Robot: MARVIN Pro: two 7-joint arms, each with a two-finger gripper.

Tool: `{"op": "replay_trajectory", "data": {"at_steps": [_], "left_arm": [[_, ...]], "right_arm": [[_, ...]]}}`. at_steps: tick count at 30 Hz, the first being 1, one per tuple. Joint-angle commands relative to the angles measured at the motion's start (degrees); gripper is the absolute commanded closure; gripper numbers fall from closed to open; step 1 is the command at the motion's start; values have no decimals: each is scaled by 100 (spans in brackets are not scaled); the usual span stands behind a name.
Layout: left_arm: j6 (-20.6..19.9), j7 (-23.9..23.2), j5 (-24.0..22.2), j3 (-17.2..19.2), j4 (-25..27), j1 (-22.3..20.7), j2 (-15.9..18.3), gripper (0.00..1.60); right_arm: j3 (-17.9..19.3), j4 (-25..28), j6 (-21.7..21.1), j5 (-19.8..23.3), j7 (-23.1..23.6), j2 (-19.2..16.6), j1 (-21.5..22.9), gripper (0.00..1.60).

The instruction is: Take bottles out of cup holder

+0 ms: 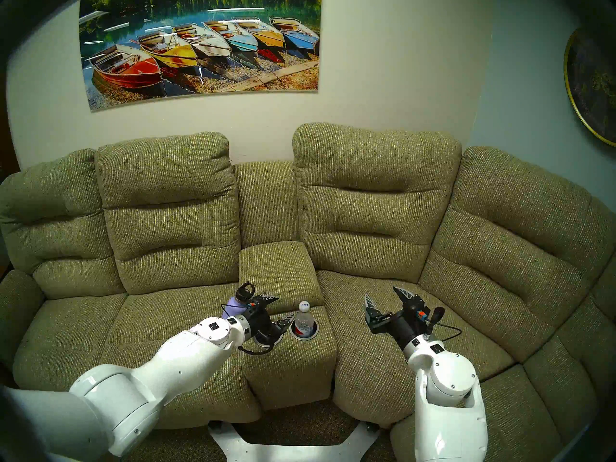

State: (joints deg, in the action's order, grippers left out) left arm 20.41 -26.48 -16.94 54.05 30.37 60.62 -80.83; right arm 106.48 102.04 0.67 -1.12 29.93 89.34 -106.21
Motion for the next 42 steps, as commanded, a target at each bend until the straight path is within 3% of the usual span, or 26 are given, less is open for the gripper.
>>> {"op": "replay_trajectory", "data": {"at_steps": [1, 13, 26, 42], "left_arm": [[68, 47, -18, 53, -199, -438, -259, 0], [124, -56, 152, -22, -673, -787, -525, 0], [394, -253, 231, -69, -1050, -855, -800, 0], [390, -94, 232, 8, -1701, -1296, -993, 0]], "right_arm": [[12, 125, 18, 3, -5, -9, 21, 0], [12, 124, 18, 3, -5, -9, 21, 0], [12, 130, 15, 1, -6, -8, 18, 0], [12, 127, 16, 2, -5, -8, 20, 0]]}}
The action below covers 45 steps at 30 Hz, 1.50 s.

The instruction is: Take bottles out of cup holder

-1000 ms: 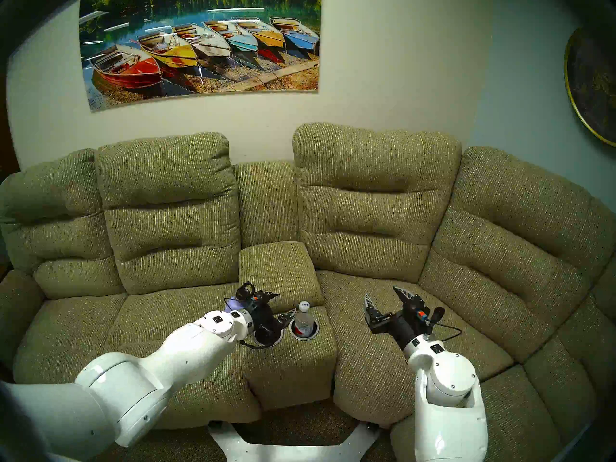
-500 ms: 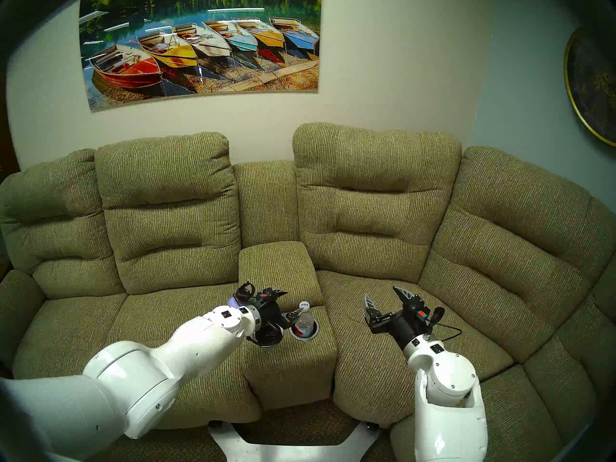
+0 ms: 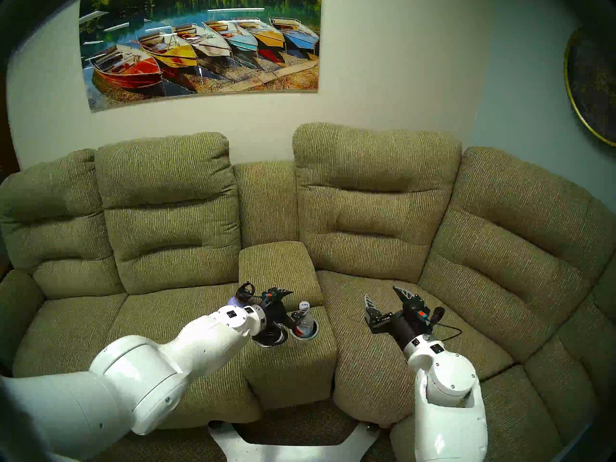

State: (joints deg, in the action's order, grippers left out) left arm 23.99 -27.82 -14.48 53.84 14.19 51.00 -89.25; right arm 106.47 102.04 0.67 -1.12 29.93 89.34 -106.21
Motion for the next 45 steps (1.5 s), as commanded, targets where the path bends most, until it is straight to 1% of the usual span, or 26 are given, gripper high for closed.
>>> {"op": "replay_trajectory", "data": {"at_steps": [1, 8, 17, 22, 24, 38, 39, 40, 43, 45], "left_arm": [[31, 46, -14, 34, -129, -356, -160, 0], [23, 32, 2, 33, -365, -453, -237, 0], [-8, 72, 113, -101, -496, -532, -372, 0], [212, 23, 117, -104, -416, -482, -429, 0], [358, 145, 178, -144, -392, -451, -434, 0], [521, 165, 225, -125, -523, -493, -476, 0], [561, 197, 256, -150, -520, -482, -475, 0], [687, 219, 336, -222, -491, -455, -454, 0], [771, 24, 322, -234, -517, -365, -462, 0], [863, 119, 363, -268, -538, -283, -494, 0]], "right_arm": [[13, 126, 16, 2, -5, -8, 20, 0], [13, 126, 16, 2, -5, -8, 20, 0], [12, 124, 17, 3, -5, -9, 21, 0], [13, 126, 17, 2, -5, -8, 20, 0], [13, 128, 16, 2, -6, -8, 19, 0], [13, 135, 11, 0, -7, -7, 15, 0], [13, 136, 10, 0, -8, -7, 15, 0], [13, 136, 10, 0, -8, -7, 15, 0], [13, 136, 10, 0, -8, -7, 15, 0], [13, 134, 12, 1, -7, -7, 16, 0]]}}
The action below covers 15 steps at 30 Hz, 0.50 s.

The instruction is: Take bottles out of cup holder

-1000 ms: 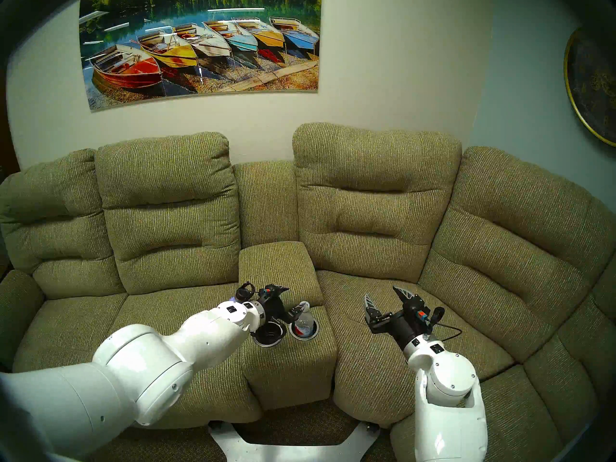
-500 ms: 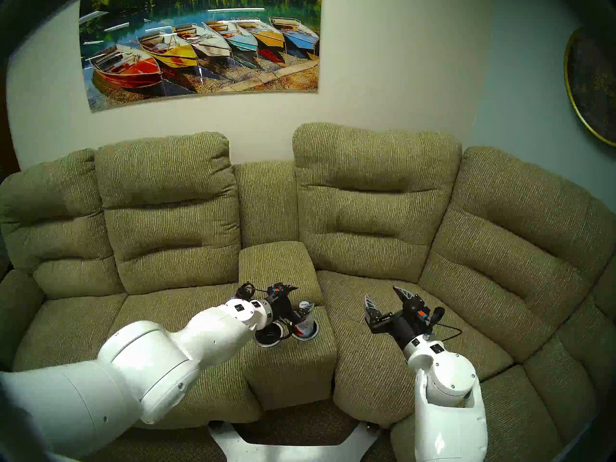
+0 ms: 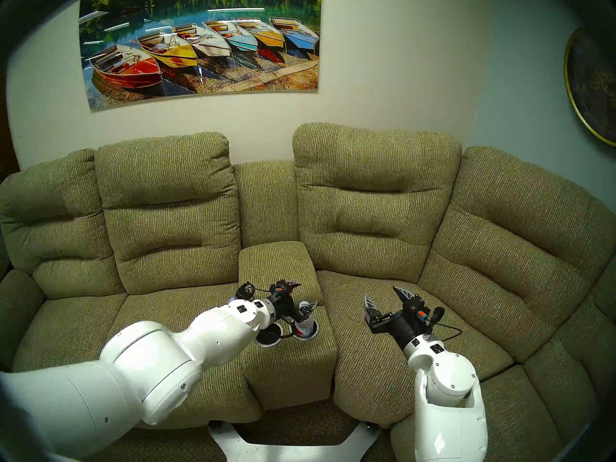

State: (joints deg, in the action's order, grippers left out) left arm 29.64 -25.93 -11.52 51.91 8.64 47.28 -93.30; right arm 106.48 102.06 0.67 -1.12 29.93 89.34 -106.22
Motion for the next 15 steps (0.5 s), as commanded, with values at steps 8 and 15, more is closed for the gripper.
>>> {"op": "replay_trajectory", "data": {"at_steps": [8, 15], "left_arm": [[278, 324, 208, -171, -96, 162, -220, 0], [309, 609, 208, -122, -82, 169, -195, 0]], "right_arm": [[13, 126, 16, 2, -5, -8, 20, 0], [12, 122, 18, 3, -5, -9, 22, 0]]}}
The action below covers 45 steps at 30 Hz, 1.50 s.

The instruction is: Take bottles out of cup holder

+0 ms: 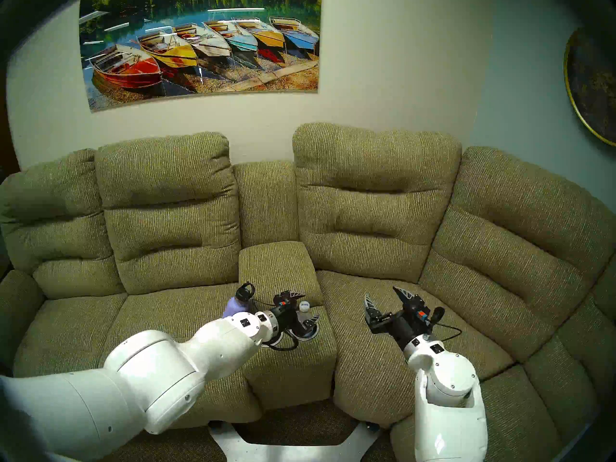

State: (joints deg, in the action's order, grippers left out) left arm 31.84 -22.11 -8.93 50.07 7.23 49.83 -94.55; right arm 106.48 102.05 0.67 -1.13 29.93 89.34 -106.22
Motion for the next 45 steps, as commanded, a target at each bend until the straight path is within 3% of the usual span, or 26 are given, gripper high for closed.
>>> {"op": "replay_trajectory", "data": {"at_steps": [1, 16, 45], "left_arm": [[107, 251, -36, 59, 68, -90, -62, 0], [-30, 393, 11, 99, -30, -51, -44, 0], [-809, 475, 32, 145, -42, -191, -68, 0]], "right_arm": [[13, 122, 18, 4, -5, -9, 22, 0], [12, 114, 21, 5, -3, -10, 26, 0], [11, 89, 25, 8, -1, -13, 38, 0]]}}
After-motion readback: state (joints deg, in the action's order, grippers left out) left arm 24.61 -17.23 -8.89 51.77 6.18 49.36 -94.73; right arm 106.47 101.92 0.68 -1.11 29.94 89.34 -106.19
